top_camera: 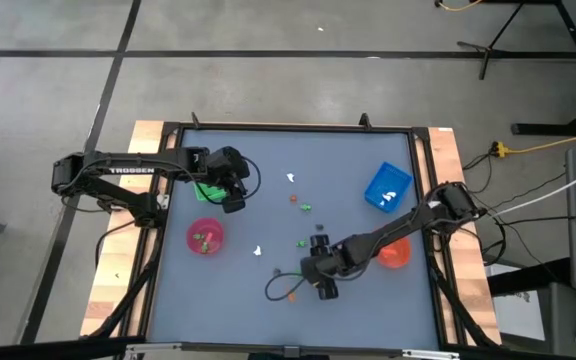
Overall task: Sort Halloween decoration
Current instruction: Put the small white ghost toy into the blue basket
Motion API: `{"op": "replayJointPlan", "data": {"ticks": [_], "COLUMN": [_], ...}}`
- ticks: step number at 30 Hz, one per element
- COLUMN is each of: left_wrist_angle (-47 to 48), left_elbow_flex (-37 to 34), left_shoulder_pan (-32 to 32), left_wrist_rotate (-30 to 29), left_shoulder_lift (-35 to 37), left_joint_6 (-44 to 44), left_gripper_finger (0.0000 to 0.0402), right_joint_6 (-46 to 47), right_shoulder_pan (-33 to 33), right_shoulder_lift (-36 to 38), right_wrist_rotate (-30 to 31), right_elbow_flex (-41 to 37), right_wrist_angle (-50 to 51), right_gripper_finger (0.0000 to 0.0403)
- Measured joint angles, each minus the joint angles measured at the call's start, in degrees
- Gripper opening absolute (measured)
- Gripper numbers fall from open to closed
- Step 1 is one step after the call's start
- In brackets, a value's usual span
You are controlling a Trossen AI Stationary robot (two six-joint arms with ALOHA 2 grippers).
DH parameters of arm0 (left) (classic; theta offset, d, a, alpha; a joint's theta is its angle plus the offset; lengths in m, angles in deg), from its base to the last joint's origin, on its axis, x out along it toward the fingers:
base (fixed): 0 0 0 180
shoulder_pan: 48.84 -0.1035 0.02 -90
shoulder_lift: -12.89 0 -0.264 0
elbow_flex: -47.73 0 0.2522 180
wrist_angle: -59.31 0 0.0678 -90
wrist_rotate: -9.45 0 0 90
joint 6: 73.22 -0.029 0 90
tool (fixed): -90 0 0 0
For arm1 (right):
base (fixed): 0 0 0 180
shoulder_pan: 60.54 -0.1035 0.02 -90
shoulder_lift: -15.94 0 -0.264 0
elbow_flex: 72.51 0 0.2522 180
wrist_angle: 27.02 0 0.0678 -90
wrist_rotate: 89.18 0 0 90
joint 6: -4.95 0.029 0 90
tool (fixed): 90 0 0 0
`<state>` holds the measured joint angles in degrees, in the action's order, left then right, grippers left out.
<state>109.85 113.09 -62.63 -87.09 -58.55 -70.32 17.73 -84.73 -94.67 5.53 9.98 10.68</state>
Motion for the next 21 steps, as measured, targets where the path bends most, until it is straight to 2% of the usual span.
{"op": "replayJointPlan", "data": {"ticks": [3, 21], "left_wrist_angle": [-0.02, 0.0], "left_elbow_flex": [0.0, 0.0], "left_shoulder_pan": [0.0, 0.0], "left_wrist_rotate": [-0.01, -0.01], "left_shoulder_lift": [0.0, 0.0], "left_joint_6": [0.0, 0.0], "left_gripper_finger": [0.0214, 0.0214], "right_joint_6": [-0.01, -0.05], "right_shoulder_pan": [0.32, 0.22], "right_shoulder_lift": [-0.46, -0.81], "right_wrist_rotate": [-1.6, -1.29], "right_elbow_flex": [-0.64, -2.67], "right_wrist_angle": [-0.36, -3.45], "right_gripper_finger": [0.0237, 0.0236]}}
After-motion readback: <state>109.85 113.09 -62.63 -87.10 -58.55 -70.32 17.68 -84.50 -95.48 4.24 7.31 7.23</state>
